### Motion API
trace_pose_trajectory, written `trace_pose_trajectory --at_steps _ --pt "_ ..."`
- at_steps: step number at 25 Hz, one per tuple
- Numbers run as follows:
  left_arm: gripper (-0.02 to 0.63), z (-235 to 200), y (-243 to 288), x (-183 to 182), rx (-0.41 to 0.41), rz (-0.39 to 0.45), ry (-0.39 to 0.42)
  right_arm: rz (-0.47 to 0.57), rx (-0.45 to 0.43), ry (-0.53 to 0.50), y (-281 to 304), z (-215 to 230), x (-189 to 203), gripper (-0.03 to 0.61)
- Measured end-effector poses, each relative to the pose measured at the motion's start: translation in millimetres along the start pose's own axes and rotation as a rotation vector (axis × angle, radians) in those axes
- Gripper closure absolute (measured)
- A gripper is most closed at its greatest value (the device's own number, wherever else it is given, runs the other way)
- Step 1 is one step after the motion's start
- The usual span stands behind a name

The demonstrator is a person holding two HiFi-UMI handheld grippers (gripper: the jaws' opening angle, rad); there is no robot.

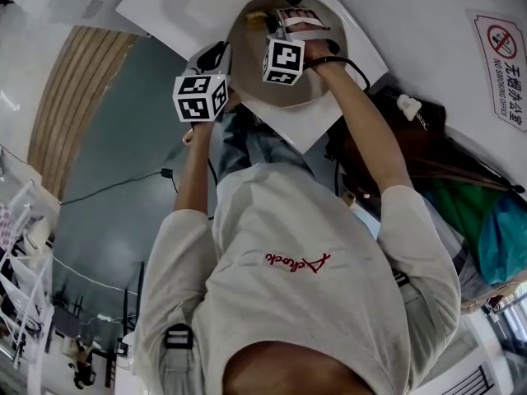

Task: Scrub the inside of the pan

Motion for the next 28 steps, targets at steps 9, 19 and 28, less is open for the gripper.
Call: trace_pose_trajectory --at_steps 9,19,28 --pt "0.572 -3.1 2.1 0.1 0.001 -0.004 -0.002 -0.042 -0.084 -0.038 8.6 -35.2 10.7 0.511" --pt "0.572 -2.5 1.5 1.3 -0.001 0.002 -0.004 -0.014 -0.165 -0.090 -18.6 -79.1 0.4 0.511" --pt "0.572 0.0 -0.2 1.5 -0.004 0.011 -0.001 -0.016 -0.223 -0.106 -36.9 -112.8 2.7 0.511"
Point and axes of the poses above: the fingertips, and each gripper's own axes: y forward along the fingers, z to its right, x out of its underside, the point moved 5 cm from there along -y, backward along the fingers, and after that the axes turned 4 degrees about -y, right-handed, at the moved point
